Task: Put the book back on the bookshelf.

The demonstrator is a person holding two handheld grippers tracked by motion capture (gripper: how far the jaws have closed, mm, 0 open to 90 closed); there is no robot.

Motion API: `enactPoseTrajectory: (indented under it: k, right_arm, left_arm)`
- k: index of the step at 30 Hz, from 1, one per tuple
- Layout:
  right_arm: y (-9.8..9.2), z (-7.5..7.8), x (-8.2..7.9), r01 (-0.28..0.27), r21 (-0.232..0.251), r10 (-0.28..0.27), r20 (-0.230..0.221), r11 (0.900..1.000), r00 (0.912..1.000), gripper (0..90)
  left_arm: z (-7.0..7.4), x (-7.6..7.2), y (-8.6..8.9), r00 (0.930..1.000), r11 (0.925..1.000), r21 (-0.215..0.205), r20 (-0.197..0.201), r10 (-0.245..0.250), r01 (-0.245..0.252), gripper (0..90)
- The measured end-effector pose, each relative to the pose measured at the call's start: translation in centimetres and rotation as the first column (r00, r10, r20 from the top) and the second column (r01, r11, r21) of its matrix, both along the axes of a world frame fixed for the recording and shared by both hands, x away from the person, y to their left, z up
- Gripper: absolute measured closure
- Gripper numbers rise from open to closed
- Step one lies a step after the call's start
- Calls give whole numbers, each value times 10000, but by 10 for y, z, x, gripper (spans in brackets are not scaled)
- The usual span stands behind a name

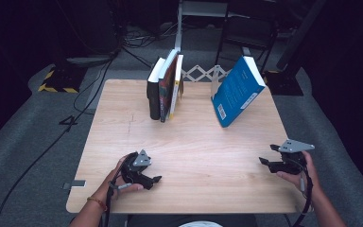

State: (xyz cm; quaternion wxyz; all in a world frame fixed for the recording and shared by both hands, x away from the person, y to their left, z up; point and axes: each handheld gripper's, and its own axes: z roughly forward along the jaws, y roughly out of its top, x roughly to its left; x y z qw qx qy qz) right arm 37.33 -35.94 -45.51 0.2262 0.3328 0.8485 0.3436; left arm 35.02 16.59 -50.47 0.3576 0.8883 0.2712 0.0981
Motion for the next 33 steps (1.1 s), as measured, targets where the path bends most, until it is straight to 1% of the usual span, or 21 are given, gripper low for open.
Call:
enactPoseTrajectory:
  k: [2,4,5,9,13,14,16,18,22,24,27,29,31,33]
  right_arm:
    - [-3,-4,-3,-89,-32,89,-63,10000,9999,283]
    - [-4,-6,-5,-62,-35,62,-90,10000,9999,285]
    - [-8,-11,-8,-92,-4,91,-169,10000,9998,285]
    - [-14,-18,-14,37,32,-36,-216,10000,9998,281]
    - [-22,-24,-20,162,262,-154,-299,9995,9994,278]
    - [-23,-25,-21,188,254,-181,-282,9995,9994,276]
    - [-27,-28,-23,216,385,-201,-391,9990,9990,276]
    - [-30,-31,-25,371,396,-357,-363,9985,9987,275]
    - [-34,-37,-30,402,519,-381,-406,9978,9984,266]
    - [-37,-41,-31,496,639,-466,-488,9967,9977,261]
    - [-40,-46,-33,687,600,-649,-631,9958,9959,235]
    - [-42,-48,-34,793,910,-732,-692,9927,9949,230]
    - [-44,-49,-33,850,1041,-754,-928,9909,9928,212]
    - [-45,-49,-33,893,1122,-773,-1071,9897,9912,208]
  left_arm:
    - [0,0,0,10000,10000,0,2,4,-4,141]
    - [0,0,0,10000,10000,2,2,10,-10,142]
    - [0,0,0,10000,10000,4,8,21,-21,142]
    - [0,0,0,10000,10000,10,15,25,-25,142]
    - [0,0,0,10000,10000,7,12,27,-27,142]
    - [0,0,0,10000,10000,10,10,23,-23,142]
    - [0,0,0,10000,10000,0,5,17,-17,142]
    - [0,0,0,10000,10000,6,7,23,-23,142]
    - [0,0,0,10000,10000,3,4,25,-25,142]
    - [0,0,0,10000,10000,4,5,23,-23,142]
    - [0,0,0,10000,10000,7,5,23,-23,142]
    - [0,0,0,10000,10000,4,7,27,-27,142]
    - [0,0,0,10000,10000,0,5,21,-21,142]
    - [0,0,0,10000,10000,13,16,34,-34,143]
